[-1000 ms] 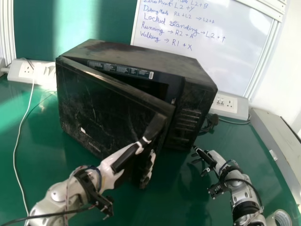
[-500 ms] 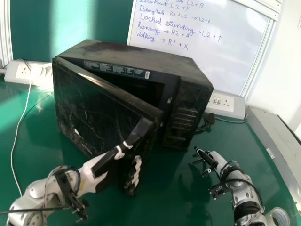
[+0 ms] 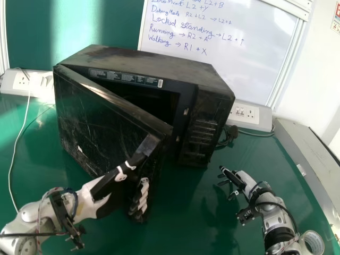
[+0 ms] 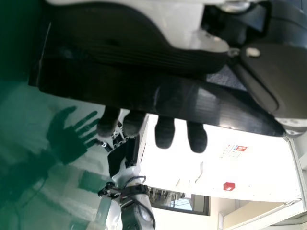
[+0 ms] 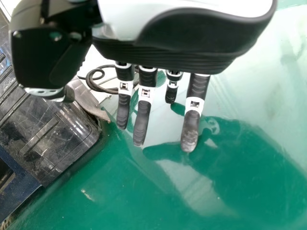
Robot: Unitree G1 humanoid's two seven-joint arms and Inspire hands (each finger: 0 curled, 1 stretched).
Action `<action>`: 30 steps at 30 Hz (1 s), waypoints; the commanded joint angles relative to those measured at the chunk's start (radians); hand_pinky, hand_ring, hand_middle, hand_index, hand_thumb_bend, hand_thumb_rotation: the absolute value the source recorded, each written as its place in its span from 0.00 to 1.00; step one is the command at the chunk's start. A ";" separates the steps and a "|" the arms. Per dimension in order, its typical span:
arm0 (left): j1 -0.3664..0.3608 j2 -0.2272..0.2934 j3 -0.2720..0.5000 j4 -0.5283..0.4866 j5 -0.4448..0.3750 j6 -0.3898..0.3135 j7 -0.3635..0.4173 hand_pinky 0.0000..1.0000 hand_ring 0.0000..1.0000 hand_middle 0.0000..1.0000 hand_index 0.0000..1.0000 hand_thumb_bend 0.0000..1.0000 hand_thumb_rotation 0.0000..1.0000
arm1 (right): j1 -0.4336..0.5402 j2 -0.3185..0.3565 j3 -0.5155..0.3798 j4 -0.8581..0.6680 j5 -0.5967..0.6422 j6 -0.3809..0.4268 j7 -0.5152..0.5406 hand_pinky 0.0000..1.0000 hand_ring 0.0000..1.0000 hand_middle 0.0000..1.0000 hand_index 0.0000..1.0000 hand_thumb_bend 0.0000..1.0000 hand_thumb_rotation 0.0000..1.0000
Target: Open the door of oven
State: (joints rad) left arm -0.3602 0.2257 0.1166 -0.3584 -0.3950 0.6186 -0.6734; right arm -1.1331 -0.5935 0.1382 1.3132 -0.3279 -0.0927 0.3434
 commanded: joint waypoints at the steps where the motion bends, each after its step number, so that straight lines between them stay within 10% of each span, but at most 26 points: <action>1: -0.031 -0.065 0.178 0.012 -0.330 0.040 -0.021 0.00 0.01 0.06 0.09 0.52 0.16 | 0.042 -0.013 0.015 0.032 -0.024 0.025 0.007 0.39 0.48 0.59 0.72 0.63 0.97; 10: -0.044 -0.010 0.225 0.041 -0.394 0.092 -0.117 0.00 0.01 0.06 0.08 0.51 0.22 | 0.042 -0.012 0.012 0.032 -0.020 0.029 0.009 0.38 0.47 0.59 0.72 0.65 0.95; 19: -0.088 0.117 0.269 0.125 -0.492 0.207 -0.252 0.00 0.03 0.09 0.46 0.51 0.06 | 0.043 -0.013 0.015 0.033 -0.024 0.032 -0.003 0.42 0.49 0.59 0.71 0.65 0.95; 26: -0.062 0.187 0.288 0.093 -0.426 0.100 -0.273 0.00 0.01 0.06 0.47 0.51 0.06 | 0.046 -0.016 0.018 0.031 -0.024 0.024 -0.004 0.40 0.48 0.59 0.71 0.63 0.95; 28: -0.044 0.121 0.280 0.097 -0.335 -0.145 -0.304 0.01 0.03 0.07 0.47 0.50 0.07 | 0.047 -0.016 0.016 0.031 -0.022 0.023 -0.002 0.41 0.48 0.59 0.71 0.62 0.95; 30: -0.051 0.126 0.296 0.121 -0.403 -0.077 -0.305 0.00 0.03 0.08 0.47 0.50 0.07 | 0.047 -0.016 0.018 0.030 -0.023 0.020 -0.001 0.41 0.49 0.59 0.71 0.62 0.95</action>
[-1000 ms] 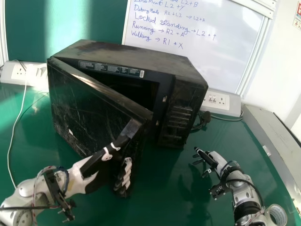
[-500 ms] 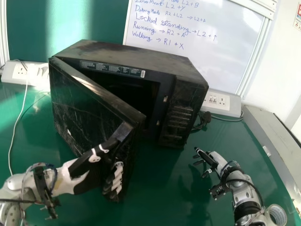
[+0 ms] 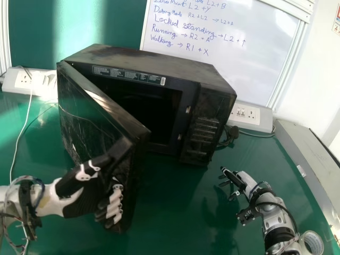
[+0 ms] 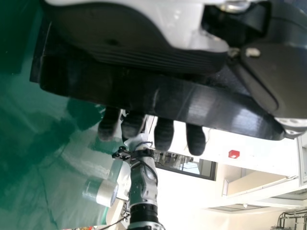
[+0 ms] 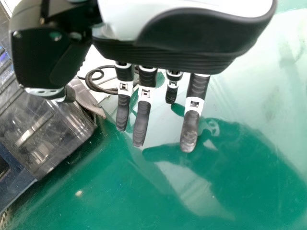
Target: Open the door of oven
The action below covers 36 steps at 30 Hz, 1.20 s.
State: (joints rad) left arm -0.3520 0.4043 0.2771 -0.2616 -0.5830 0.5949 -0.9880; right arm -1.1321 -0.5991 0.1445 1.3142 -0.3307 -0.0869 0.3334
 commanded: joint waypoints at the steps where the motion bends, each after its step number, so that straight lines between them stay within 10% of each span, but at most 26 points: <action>1: -0.066 -0.069 0.145 0.040 -0.241 -0.063 -0.005 0.00 0.02 0.07 0.47 0.50 0.07 | 0.047 -0.011 0.013 0.029 -0.021 0.012 0.008 0.43 0.49 0.59 0.72 0.62 0.96; 9: -0.130 0.089 0.197 0.169 -0.290 0.055 -0.122 0.00 0.02 0.09 0.47 0.50 0.06 | 0.048 -0.012 0.014 0.030 -0.028 0.016 0.006 0.43 0.49 0.61 0.72 0.63 0.96; 15: -0.088 0.128 0.219 0.100 -0.255 0.019 -0.077 0.00 0.03 0.10 0.47 0.50 0.05 | 0.053 -0.014 0.005 0.031 -0.024 0.014 0.011 0.41 0.49 0.61 0.72 0.62 0.96; 28: -0.066 0.309 0.305 0.158 -0.297 0.208 -0.002 0.00 0.03 0.07 0.47 0.51 0.05 | 0.062 -0.012 -0.008 0.031 -0.016 0.019 0.004 0.36 0.46 0.62 0.72 0.62 0.92; 29: -0.066 0.319 0.311 0.168 -0.297 0.208 -0.004 0.00 0.03 0.06 0.23 0.53 0.02 | 0.062 -0.012 -0.008 0.031 -0.016 0.019 0.005 0.37 0.46 0.62 0.72 0.61 0.91; 31: -0.067 0.331 0.318 0.213 -0.302 0.207 -0.016 0.00 0.03 0.06 0.12 0.51 0.01 | 0.063 -0.011 -0.004 0.031 -0.022 0.015 0.002 0.37 0.46 0.62 0.72 0.61 0.91; 36: -0.045 0.356 0.341 0.316 -0.299 0.194 -0.013 0.00 0.04 0.07 0.41 0.51 0.03 | 0.067 -0.009 -0.007 0.031 -0.021 0.016 0.003 0.36 0.47 0.62 0.73 0.60 0.88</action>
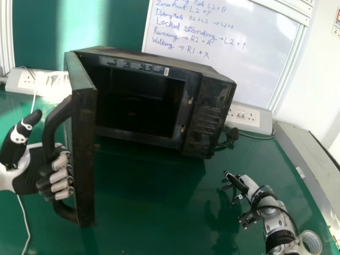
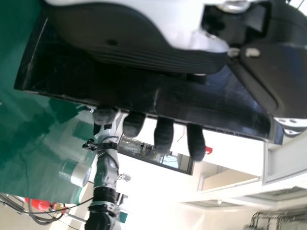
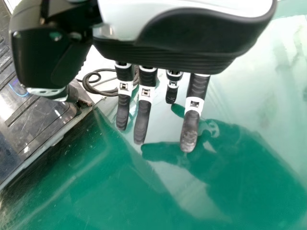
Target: Open the door of oven
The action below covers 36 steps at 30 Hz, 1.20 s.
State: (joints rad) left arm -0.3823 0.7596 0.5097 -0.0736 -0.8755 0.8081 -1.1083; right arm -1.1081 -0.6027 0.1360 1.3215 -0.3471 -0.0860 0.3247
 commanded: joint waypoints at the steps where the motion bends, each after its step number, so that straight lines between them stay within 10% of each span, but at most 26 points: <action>1: -0.012 0.005 0.110 0.145 0.005 -0.040 0.104 0.01 0.04 0.07 0.44 0.51 0.04 | 0.044 -0.005 0.003 0.024 -0.006 0.013 0.013 0.38 0.47 0.62 0.73 0.60 0.88; 6: 0.001 0.040 0.130 0.231 0.043 -0.120 0.106 0.01 0.04 0.07 0.10 0.58 0.00 | 0.045 -0.004 0.012 0.024 -0.014 0.011 0.014 0.38 0.49 0.66 0.74 0.60 0.89; 17: -0.002 0.121 0.166 0.468 0.122 -0.247 0.084 0.03 0.04 0.05 0.03 0.52 0.00 | 0.053 -0.005 0.006 0.024 -0.007 0.009 0.019 0.37 0.48 0.65 0.75 0.62 0.87; 21: 0.031 0.148 0.201 0.486 0.183 -0.264 0.194 0.03 0.05 0.05 0.03 0.55 0.07 | 0.055 -0.005 0.005 0.024 -0.004 0.008 0.023 0.38 0.48 0.64 0.76 0.64 0.87; 27: 0.054 0.184 0.236 0.629 0.208 -0.349 0.197 0.02 0.03 0.04 0.02 0.36 0.13 | 0.056 0.000 0.008 0.024 -0.007 0.020 0.020 0.40 0.50 0.65 0.78 0.62 0.85; 36: 0.027 0.151 0.233 0.858 0.287 -0.566 0.459 0.02 0.04 0.05 0.07 0.39 0.19 | 0.061 0.008 0.001 0.025 0.002 0.031 0.014 0.40 0.49 0.62 0.78 0.55 0.77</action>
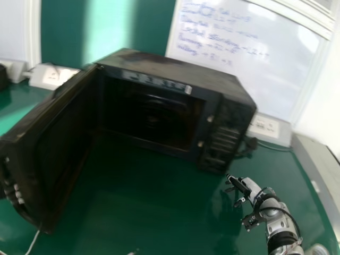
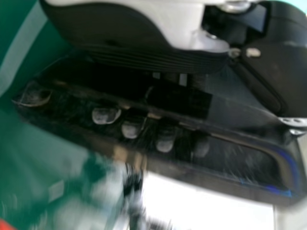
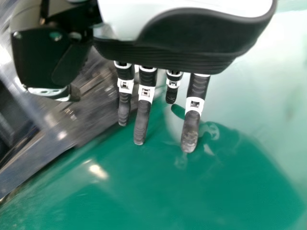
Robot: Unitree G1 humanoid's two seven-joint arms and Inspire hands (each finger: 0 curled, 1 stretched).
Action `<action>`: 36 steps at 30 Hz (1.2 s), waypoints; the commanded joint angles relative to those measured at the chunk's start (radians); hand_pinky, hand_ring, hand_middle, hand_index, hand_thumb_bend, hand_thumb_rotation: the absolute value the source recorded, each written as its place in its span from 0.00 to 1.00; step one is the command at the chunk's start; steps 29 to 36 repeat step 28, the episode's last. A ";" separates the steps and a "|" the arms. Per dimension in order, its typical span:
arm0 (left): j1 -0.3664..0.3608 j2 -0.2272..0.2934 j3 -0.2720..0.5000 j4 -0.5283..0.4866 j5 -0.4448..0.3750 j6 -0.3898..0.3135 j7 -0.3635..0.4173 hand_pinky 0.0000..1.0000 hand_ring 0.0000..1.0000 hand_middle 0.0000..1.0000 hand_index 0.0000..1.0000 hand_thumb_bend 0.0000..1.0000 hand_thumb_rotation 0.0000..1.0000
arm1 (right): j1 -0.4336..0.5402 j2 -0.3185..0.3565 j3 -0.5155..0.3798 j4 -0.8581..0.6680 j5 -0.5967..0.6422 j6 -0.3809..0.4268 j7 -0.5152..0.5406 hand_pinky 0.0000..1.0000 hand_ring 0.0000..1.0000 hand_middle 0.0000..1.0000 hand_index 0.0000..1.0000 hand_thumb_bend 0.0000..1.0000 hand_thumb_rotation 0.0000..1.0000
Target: Open the door of oven
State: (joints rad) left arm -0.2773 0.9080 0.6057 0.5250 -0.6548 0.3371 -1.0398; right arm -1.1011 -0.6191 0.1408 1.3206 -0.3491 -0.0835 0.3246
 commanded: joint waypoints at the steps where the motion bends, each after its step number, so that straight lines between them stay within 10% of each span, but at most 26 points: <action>1: -0.084 -0.007 0.130 0.275 0.079 -0.130 0.437 0.01 0.03 0.05 0.07 0.38 0.18 | 0.055 0.024 -0.004 0.026 0.004 0.030 0.014 0.40 0.49 0.62 0.78 0.53 0.76; 10: -0.178 -0.048 0.124 0.445 0.107 -0.266 0.861 0.00 0.02 0.05 0.10 0.36 0.41 | 0.071 0.026 -0.005 0.027 0.004 0.013 0.008 0.42 0.50 0.62 0.79 0.54 0.68; 21: -0.212 -0.063 0.158 0.570 0.055 -0.374 0.929 0.00 0.03 0.09 0.17 0.51 0.42 | 0.078 0.036 -0.002 0.031 -0.002 0.008 0.002 0.42 0.51 0.63 0.80 0.54 0.65; 28: -0.262 -0.083 0.145 0.594 0.030 -0.405 0.940 0.21 0.45 0.60 0.59 0.66 0.75 | 0.080 0.049 -0.010 0.032 0.006 0.018 -0.014 0.43 0.50 0.62 0.79 0.50 0.62; 36: -0.262 -0.083 0.145 0.594 0.030 -0.405 0.940 0.21 0.45 0.60 0.59 0.66 0.75 | 0.080 0.049 -0.010 0.032 0.006 0.018 -0.014 0.43 0.50 0.62 0.79 0.50 0.62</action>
